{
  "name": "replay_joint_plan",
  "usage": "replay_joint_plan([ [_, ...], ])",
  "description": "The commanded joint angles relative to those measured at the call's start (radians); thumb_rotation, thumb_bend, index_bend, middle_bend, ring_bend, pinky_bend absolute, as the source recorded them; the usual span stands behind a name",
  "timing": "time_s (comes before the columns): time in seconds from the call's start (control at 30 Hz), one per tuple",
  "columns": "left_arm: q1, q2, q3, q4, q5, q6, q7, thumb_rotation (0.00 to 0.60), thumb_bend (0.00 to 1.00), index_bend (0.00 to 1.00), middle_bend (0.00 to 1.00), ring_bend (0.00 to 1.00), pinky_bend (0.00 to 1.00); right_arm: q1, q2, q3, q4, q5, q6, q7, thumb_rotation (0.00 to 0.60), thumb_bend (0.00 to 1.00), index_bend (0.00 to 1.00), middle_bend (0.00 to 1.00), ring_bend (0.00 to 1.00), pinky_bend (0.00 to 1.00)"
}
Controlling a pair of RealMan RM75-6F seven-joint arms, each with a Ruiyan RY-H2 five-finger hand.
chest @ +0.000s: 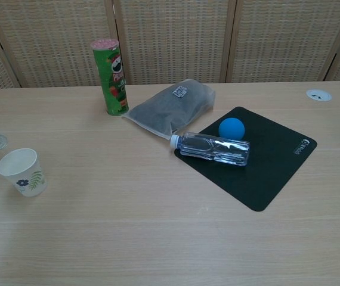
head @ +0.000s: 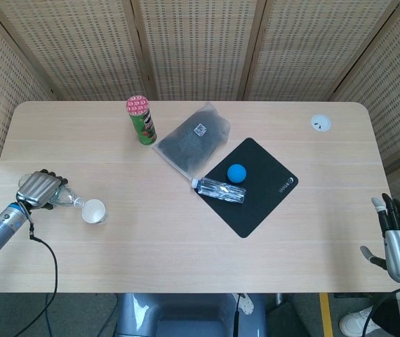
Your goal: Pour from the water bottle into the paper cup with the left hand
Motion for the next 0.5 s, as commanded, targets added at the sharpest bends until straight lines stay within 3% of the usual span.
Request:
replay_joint_plan([
  [0.03,-0.003,0.001,-0.004,-0.019,-0.006,-0.005,0.026,0.600,0.61,0.70,0.54,0.37,0.41,-0.001,0.001,0.001,-0.001,0.000,0.001,0.003,0.600,0.00,0.00,0.00,0.00,0.00],
  [0.5,-0.009,0.010,-0.018,-0.055,-0.025,-0.004,0.145,0.600,0.61,0.70,0.54,0.37,0.41,-0.002,0.007,0.002,-0.001,0.002,-0.003,0.013,0.600,0.00,0.00,0.00,0.00,0.00],
])
